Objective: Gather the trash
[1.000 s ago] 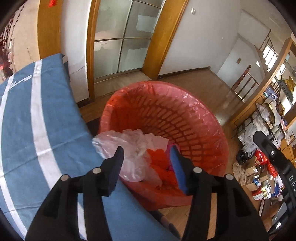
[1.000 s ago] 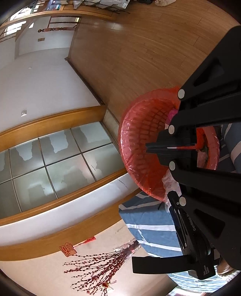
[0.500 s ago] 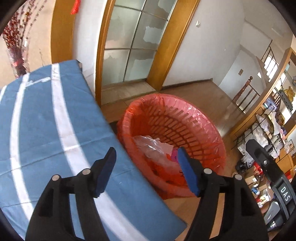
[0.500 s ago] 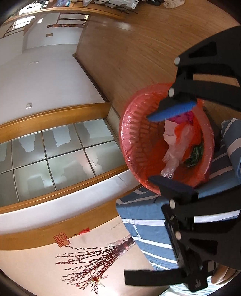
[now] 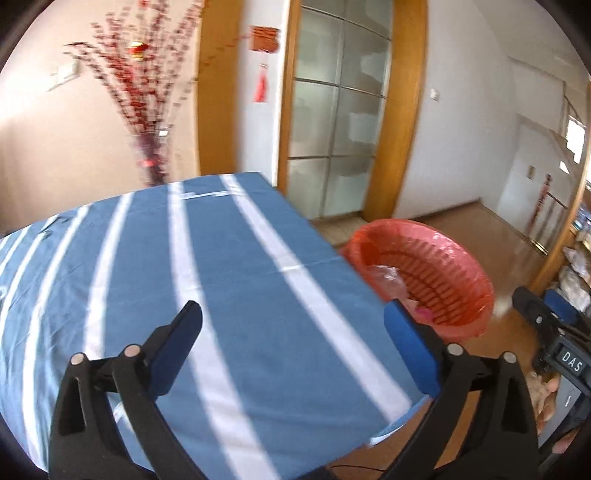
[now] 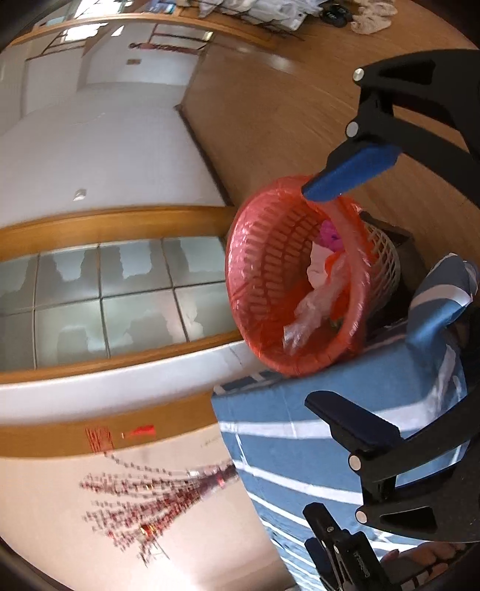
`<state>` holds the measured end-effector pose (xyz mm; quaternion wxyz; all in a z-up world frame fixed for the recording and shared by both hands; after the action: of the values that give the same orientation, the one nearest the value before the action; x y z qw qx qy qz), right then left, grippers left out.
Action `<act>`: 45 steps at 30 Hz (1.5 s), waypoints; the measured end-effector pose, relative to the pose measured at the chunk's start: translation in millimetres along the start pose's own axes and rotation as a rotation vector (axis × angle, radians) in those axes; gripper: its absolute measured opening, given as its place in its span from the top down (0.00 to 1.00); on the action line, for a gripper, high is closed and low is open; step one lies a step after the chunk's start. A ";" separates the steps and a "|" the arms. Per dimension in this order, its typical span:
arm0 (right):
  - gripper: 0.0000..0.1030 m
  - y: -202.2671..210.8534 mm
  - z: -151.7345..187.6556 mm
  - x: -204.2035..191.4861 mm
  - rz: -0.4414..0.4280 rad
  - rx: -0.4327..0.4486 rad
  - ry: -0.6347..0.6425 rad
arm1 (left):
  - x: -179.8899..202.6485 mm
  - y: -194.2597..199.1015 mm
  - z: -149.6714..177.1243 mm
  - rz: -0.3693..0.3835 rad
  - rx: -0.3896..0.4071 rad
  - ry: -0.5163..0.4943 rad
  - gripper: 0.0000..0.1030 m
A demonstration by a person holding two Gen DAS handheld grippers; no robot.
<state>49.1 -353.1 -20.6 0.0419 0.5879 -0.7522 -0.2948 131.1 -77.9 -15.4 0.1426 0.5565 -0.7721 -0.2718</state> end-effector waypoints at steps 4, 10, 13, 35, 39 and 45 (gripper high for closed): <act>0.02 9.6 10.2 -11.9 -0.036 -0.010 0.034 | -8.9 21.1 21.2 -0.057 0.008 0.027 0.04; 0.02 26.7 20.3 -23.1 -0.014 0.005 0.057 | -12.7 51.0 40.5 -0.125 0.048 0.041 0.04; 0.02 37.2 26.2 -29.4 0.007 0.026 0.079 | -12.9 65.4 47.6 -0.154 0.076 0.034 0.04; 0.02 68.0 61.0 -46.1 0.059 0.060 0.084 | -13.5 104.7 78.7 -0.244 0.120 0.040 0.04; 0.02 70.0 64.6 -45.2 0.066 0.056 0.080 | -14.8 107.1 80.5 -0.247 0.124 0.048 0.04; 0.02 75.6 65.3 -44.9 0.077 0.073 0.084 | -14.4 110.7 82.3 -0.260 0.135 0.045 0.04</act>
<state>-28.9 -276.4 -24.4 0.0633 0.5714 -0.7821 -0.2404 6.4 -17.2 -17.0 0.0856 0.6662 -0.7066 -0.2228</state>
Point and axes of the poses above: each gripper's, at about its wrist camera, not at the fingertips, and y roughly against the way its jaws point, x to its right, z to its underside, the point moved 1 cm from there along -y, roughly the way its jaws point, and after that the axes turned 10 degrees about -y, right-handed, at the moved point
